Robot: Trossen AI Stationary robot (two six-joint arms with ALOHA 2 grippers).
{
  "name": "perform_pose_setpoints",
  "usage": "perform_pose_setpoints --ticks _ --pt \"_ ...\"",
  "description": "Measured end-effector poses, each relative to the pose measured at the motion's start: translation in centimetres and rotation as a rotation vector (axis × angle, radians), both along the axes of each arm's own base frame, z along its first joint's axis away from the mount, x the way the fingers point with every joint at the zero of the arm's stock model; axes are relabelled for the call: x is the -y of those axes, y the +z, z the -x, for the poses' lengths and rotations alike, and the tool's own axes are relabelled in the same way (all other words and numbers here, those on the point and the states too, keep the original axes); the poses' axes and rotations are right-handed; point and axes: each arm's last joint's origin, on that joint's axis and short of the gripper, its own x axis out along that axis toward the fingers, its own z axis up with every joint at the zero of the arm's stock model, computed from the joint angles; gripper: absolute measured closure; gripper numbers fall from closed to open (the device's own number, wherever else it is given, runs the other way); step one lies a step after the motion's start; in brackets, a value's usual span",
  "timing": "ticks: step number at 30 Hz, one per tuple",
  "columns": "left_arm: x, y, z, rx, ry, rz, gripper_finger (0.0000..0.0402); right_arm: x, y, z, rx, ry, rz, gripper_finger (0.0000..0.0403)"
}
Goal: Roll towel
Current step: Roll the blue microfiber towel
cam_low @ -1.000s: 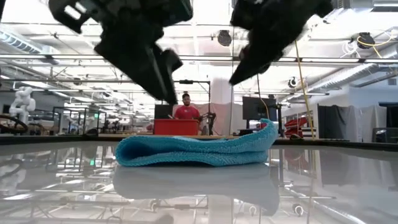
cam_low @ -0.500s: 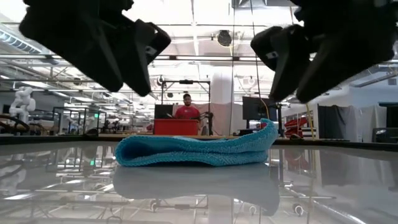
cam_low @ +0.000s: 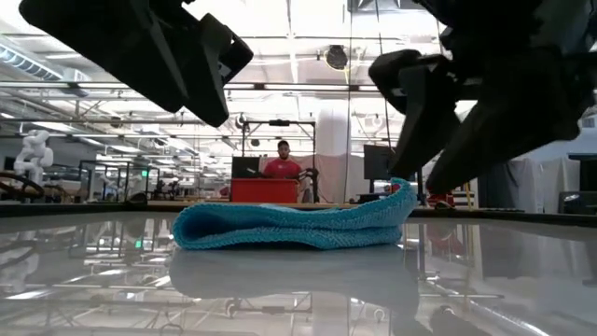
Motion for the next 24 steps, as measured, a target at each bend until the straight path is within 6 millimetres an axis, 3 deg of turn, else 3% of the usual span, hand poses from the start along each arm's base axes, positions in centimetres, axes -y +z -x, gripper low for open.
perform_pose_setpoints --ticks 10,18,24 --pt "-0.1 0.0 -0.1 0.003 0.003 0.002 0.0249 0.5 -2.5 -1.0 -0.026 0.009 0.049 0.0273" --pt "-0.1 0.0 -0.1 0.003 0.004 0.002 0.0249 0.8 -2.5 -1.3 -0.025 -0.024 0.033 0.0274" --pt "-0.1 0.0 -0.1 0.003 0.004 0.002 0.0249 0.9 -2.5 -1.3 -0.024 -0.033 0.028 0.0298"
